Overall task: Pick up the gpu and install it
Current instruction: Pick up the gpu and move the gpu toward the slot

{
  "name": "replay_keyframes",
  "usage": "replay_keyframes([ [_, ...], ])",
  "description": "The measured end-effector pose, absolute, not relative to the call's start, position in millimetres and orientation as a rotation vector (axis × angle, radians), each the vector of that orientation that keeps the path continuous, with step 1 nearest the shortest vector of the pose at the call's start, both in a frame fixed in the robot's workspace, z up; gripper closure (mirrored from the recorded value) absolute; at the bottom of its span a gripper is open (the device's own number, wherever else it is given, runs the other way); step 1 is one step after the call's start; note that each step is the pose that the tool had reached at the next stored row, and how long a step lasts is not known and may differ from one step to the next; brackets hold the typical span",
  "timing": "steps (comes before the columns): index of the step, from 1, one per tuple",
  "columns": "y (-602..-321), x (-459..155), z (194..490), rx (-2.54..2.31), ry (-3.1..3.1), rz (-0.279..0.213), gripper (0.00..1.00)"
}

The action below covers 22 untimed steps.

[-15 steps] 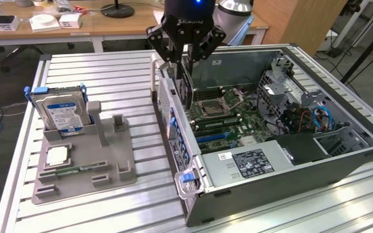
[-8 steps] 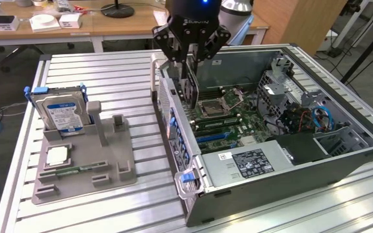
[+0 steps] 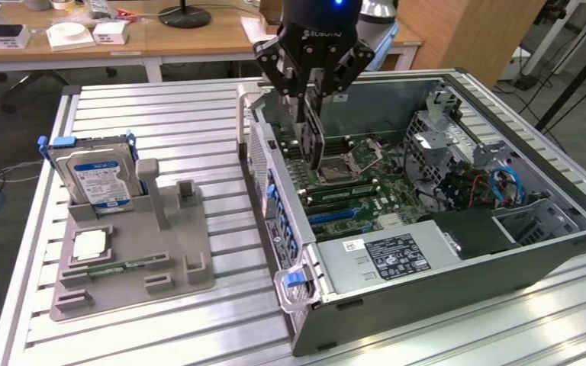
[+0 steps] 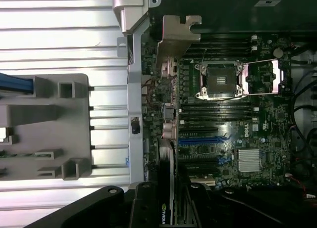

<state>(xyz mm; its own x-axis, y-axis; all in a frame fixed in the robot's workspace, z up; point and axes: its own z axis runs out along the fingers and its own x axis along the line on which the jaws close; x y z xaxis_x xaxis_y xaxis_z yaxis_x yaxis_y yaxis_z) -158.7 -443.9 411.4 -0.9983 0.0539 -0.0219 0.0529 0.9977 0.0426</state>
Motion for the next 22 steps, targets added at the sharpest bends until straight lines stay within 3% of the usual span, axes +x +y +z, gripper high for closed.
replay_keyframes([
  [22, -444, -124, 411, 0.083, 3.117, 0.066, 0.74],
])
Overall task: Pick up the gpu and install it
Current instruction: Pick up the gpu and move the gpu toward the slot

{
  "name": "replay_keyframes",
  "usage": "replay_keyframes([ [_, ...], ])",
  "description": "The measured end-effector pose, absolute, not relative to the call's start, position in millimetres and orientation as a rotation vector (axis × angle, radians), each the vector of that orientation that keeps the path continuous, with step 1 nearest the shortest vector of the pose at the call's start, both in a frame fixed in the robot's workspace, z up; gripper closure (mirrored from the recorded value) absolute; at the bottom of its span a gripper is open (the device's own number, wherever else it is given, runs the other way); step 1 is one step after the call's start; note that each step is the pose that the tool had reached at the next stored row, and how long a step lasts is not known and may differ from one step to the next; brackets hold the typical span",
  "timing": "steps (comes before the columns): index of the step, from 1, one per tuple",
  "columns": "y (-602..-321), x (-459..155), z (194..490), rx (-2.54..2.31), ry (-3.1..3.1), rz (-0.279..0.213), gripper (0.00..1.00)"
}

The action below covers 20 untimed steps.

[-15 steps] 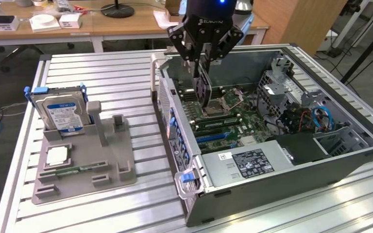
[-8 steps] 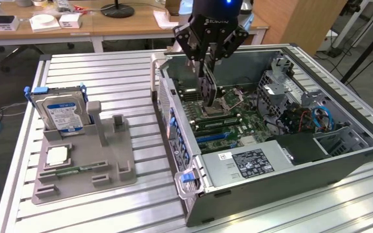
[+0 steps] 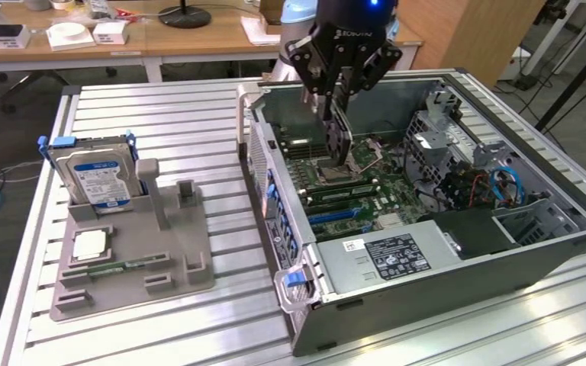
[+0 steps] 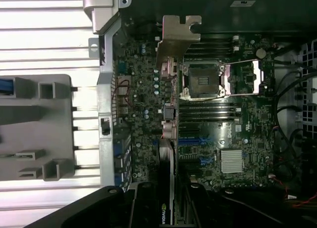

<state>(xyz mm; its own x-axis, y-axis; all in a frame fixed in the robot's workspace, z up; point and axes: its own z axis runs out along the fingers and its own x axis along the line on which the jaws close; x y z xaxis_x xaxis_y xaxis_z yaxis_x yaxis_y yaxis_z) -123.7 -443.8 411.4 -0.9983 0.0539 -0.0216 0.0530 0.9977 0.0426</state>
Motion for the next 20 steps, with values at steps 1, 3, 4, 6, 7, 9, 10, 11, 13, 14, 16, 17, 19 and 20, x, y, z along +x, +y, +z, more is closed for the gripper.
replay_keyframes([
  [1, -444, -122, 411, 0.083, 3.117, 0.066, 0.74],
  [3, -444, -119, 411, 0.083, 3.117, 0.066, 0.74],
  [4, -444, -117, 411, 0.083, 3.117, 0.066, 0.74],
  [6, -444, -114, 411, 0.083, 3.117, 0.065, 0.74],
  [7, -444, -113, 411, 0.083, 3.117, 0.065, 0.74],
  [9, -444, -110, 411, 0.083, 3.117, 0.066, 0.74],
  [10, -444, -109, 411, 0.083, 3.117, 0.066, 0.74],
  [11, -444, -107, 411, 0.083, 3.117, 0.065, 0.74],
  [13, -444, -104, 411, 0.083, 3.117, 0.066, 0.74],
  [14, -444, -103, 411, 0.083, 3.117, 0.065, 0.74],
  [16, -444, -100, 411, 0.083, 3.117, 0.066, 0.74],
  [17, -444, -98, 411, 0.083, 3.117, 0.066, 0.74],
  [19, -444, -95, 411, 0.083, 3.117, 0.065, 0.74],
  [20, -444, -93, 411, 0.083, 3.117, 0.066, 0.74],
])
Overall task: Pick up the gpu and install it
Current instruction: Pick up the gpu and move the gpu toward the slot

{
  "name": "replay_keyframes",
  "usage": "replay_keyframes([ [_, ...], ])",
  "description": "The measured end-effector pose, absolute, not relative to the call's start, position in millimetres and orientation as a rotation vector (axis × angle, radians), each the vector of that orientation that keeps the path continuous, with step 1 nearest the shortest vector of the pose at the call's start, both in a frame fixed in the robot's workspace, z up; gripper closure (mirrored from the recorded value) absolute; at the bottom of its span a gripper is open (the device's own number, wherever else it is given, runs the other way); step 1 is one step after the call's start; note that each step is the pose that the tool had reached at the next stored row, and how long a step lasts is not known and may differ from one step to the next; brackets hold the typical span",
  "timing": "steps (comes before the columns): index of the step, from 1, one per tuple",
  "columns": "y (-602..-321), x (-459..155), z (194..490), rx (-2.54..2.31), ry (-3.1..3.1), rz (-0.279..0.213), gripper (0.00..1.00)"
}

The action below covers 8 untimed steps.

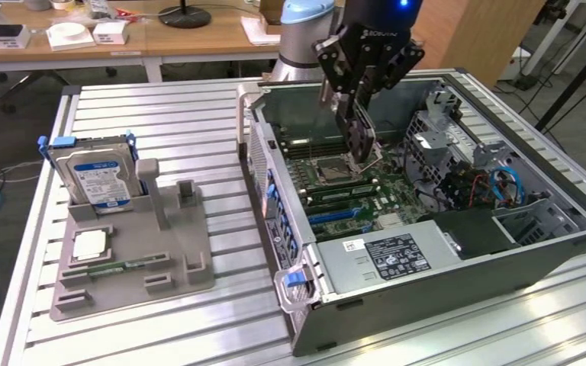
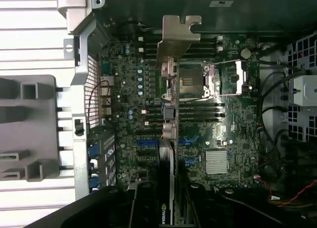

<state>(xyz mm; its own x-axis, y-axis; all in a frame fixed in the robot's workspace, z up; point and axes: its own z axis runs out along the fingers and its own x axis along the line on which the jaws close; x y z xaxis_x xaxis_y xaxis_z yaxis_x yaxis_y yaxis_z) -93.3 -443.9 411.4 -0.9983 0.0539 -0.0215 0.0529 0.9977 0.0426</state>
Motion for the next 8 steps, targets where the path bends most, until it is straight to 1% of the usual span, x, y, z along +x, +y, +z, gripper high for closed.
replay_keyframes([
  [8, -444, -77, 411, 0.084, 3.117, 0.066, 0.74],
])
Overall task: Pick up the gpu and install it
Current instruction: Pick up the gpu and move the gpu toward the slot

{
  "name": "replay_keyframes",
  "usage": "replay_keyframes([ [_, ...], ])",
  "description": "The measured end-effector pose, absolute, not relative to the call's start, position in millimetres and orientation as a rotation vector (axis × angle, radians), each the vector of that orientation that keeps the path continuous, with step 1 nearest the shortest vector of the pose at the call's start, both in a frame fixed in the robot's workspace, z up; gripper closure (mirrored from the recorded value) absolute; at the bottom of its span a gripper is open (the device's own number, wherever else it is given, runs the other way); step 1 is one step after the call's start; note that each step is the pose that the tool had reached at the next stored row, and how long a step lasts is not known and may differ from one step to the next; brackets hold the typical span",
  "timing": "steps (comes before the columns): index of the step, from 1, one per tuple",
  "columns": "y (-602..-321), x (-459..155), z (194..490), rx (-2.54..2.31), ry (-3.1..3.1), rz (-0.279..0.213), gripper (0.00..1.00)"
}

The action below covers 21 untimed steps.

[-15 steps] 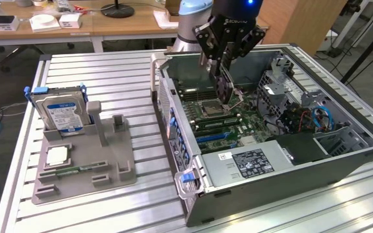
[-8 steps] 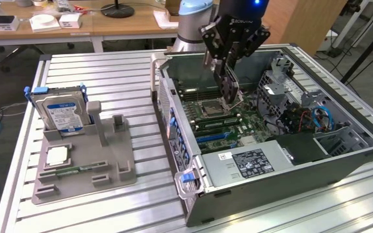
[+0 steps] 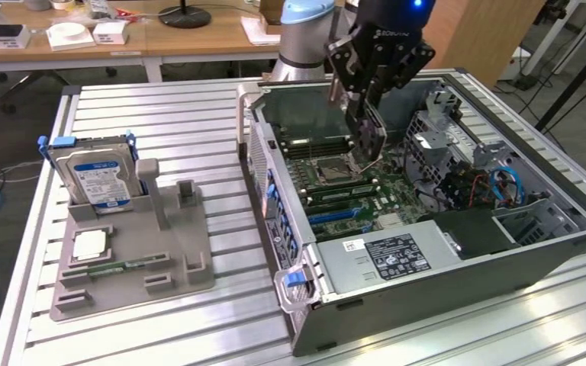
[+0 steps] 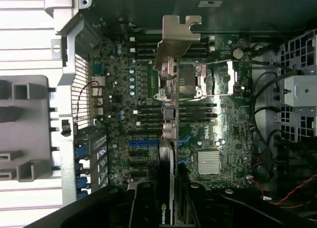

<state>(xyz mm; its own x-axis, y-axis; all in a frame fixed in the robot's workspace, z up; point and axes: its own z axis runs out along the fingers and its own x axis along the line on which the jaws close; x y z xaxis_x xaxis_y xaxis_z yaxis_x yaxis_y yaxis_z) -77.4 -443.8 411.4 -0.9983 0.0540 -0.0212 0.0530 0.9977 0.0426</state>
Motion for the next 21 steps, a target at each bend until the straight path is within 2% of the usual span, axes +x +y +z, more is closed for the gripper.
replay_keyframes([
  [21, -444, -37, 411, 0.084, 3.119, 0.065, 0.74],
])
